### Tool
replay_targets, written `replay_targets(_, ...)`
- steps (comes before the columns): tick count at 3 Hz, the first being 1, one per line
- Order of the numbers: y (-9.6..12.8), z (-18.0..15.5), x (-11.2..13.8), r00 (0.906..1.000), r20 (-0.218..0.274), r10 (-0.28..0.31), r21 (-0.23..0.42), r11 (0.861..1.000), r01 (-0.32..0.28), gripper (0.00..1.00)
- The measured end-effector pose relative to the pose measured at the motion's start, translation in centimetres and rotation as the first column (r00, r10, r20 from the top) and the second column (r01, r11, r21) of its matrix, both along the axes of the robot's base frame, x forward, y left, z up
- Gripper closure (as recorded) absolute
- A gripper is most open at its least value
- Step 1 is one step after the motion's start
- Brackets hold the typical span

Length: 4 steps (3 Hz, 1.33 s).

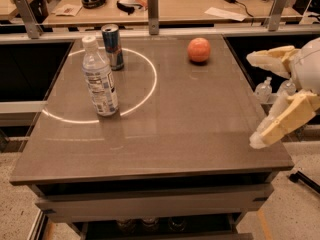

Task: Pick blue plastic bottle

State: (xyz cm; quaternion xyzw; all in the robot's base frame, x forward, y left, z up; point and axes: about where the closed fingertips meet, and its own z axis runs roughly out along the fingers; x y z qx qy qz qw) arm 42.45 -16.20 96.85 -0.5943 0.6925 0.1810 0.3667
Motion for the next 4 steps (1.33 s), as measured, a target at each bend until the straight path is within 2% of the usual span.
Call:
replay_targets(1,3.0,0.1,-1.1,0.9972,0.025,0.071,0.117,0.99,-0.073,0.0)
replay_targets(2,6.6,-0.6,-1.3,0.9912,0.036,0.128,0.198,0.971,-0.132,0.0)
replay_targets(3,10.0,-0.6,-1.2,0.9829,0.062,0.173,0.251,0.95,-0.183,0.0)
replay_targets(4,10.0,-0.6,-1.2,0.9829,0.062,0.173,0.251,0.95,-0.183,0.0)
